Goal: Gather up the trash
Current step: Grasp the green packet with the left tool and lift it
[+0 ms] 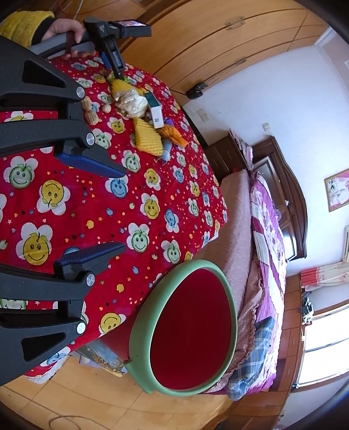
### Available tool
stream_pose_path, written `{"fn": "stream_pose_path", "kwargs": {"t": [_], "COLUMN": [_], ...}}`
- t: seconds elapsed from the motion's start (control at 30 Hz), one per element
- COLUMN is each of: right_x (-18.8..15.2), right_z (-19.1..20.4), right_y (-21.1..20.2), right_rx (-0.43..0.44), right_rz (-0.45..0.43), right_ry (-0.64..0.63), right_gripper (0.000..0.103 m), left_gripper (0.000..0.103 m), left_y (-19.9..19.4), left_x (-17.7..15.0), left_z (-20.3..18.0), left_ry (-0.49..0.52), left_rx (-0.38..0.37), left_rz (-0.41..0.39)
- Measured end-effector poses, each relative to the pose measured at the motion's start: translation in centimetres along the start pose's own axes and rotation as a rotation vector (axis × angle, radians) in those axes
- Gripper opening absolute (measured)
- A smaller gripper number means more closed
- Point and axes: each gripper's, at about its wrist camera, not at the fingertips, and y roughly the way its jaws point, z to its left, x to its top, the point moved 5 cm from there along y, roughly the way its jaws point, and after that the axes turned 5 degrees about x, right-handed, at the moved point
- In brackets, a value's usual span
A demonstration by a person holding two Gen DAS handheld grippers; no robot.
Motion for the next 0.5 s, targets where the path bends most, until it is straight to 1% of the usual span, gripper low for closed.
{"fn": "stream_pose_path", "kwargs": {"t": [0.1, 0.23, 0.27, 0.3, 0.37, 0.4, 0.43, 0.47, 0.5], "right_x": [-0.2, -0.6, -0.7, -0.8, -0.8, -0.9, -0.9, -0.9, -0.9], "right_z": [-0.2, -0.2, -0.2, -0.2, -0.1, -0.1, -0.1, -0.1, 0.0], "right_y": [0.2, 0.5, 0.7, 0.7, 0.8, 0.9, 1.0, 1.1, 1.3], "right_rx": [0.002, 0.003, 0.004, 0.004, 0.003, 0.004, 0.004, 0.004, 0.005], "right_rz": [0.009, 0.02, 0.023, 0.026, 0.032, 0.035, 0.039, 0.043, 0.048], "right_ry": [0.005, 0.009, 0.01, 0.01, 0.009, 0.009, 0.009, 0.01, 0.01], "right_gripper": [0.051, 0.051, 0.051, 0.051, 0.051, 0.051, 0.051, 0.051, 0.051], "left_gripper": [0.081, 0.081, 0.081, 0.078, 0.068, 0.058, 0.05, 0.045, 0.033], "left_y": [0.2, 0.5, 0.5, 0.4, 0.2, 0.1, 0.0, -0.1, -0.2], "left_x": [0.0, 0.2, 0.1, 0.1, 0.2, 0.3, 0.3, 0.4, 0.4], "left_z": [-0.6, -1.6, -1.8, -1.9, -2.0, -2.1, -2.0, -1.9, -1.8], "left_ry": [0.011, 0.028, 0.03, 0.035, 0.035, 0.034, 0.033, 0.033, 0.03], "left_rx": [0.025, 0.078, 0.077, 0.071, 0.045, 0.027, 0.019, 0.011, -0.006], "left_rz": [-0.004, -0.018, -0.02, -0.025, -0.038, -0.046, -0.051, -0.056, -0.06]}}
